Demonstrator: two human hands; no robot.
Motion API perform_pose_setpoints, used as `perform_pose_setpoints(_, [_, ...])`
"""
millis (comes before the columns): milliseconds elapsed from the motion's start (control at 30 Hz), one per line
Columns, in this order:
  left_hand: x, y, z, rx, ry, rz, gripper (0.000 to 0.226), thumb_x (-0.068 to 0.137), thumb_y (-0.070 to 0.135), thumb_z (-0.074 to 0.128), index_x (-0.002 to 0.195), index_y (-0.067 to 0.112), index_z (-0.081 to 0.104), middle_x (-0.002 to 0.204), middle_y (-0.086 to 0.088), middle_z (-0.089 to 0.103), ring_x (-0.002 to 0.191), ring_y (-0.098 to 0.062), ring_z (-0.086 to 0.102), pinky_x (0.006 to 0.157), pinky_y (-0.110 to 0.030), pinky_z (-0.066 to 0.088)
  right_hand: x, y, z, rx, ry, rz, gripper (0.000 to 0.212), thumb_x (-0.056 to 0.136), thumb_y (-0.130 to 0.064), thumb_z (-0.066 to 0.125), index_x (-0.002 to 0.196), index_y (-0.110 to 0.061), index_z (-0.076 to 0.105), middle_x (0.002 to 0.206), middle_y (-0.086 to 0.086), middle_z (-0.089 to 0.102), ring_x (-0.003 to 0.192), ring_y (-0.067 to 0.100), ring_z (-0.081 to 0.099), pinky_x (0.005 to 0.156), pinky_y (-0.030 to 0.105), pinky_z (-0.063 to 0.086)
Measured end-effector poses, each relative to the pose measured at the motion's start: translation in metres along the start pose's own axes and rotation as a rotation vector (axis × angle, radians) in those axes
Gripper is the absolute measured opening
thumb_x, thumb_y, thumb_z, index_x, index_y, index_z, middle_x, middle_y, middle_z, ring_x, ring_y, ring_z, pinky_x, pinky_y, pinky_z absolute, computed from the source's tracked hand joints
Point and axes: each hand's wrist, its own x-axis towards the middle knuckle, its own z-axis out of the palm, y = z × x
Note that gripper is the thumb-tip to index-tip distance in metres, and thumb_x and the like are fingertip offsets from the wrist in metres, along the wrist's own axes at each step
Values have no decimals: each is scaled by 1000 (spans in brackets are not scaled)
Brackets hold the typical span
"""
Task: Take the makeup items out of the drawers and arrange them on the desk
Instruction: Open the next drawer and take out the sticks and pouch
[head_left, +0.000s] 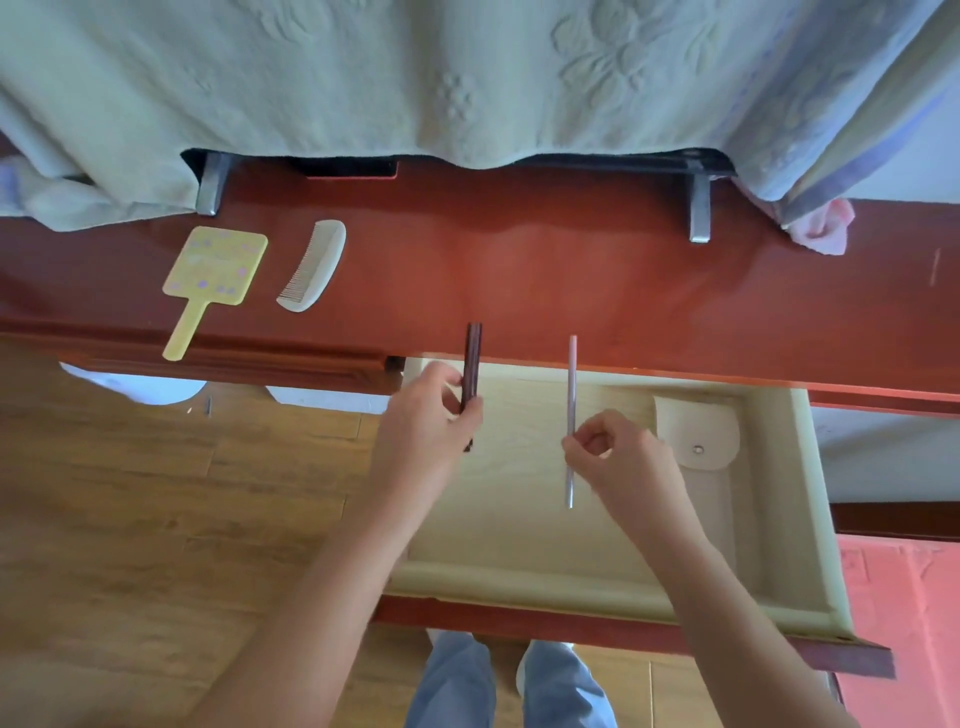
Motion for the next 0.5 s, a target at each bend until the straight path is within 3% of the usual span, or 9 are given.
perform_pose_setpoints(200, [82,17,-19,139,96,28,20,83,28,63,94,13,56,80,-1,63,78,-23,56,66,-31,41,65,-50,-27,-99,57,-31,5,79,-30,58,77,-25,58,72,-5,66,71,20,60,59,27,41])
perform_pose_setpoints(300, [108,20,-18,202,65,9,22,85,28,64,97,11,57,87,-5,64,74,-21,57,59,-27,39,93,-69,-26,-128,55,-5,7,80,-27,57,84,-22,59,69,-3,63,66,19,59,55,25,39])
perform_pose_setpoints(500, [126,17,-12,247,48,-88,25,85,27,64,100,9,57,89,-8,66,62,-15,52,53,-23,34,115,-81,-11,-219,51,86,18,84,-27,56,95,-14,61,83,4,66,74,25,59,61,28,40])
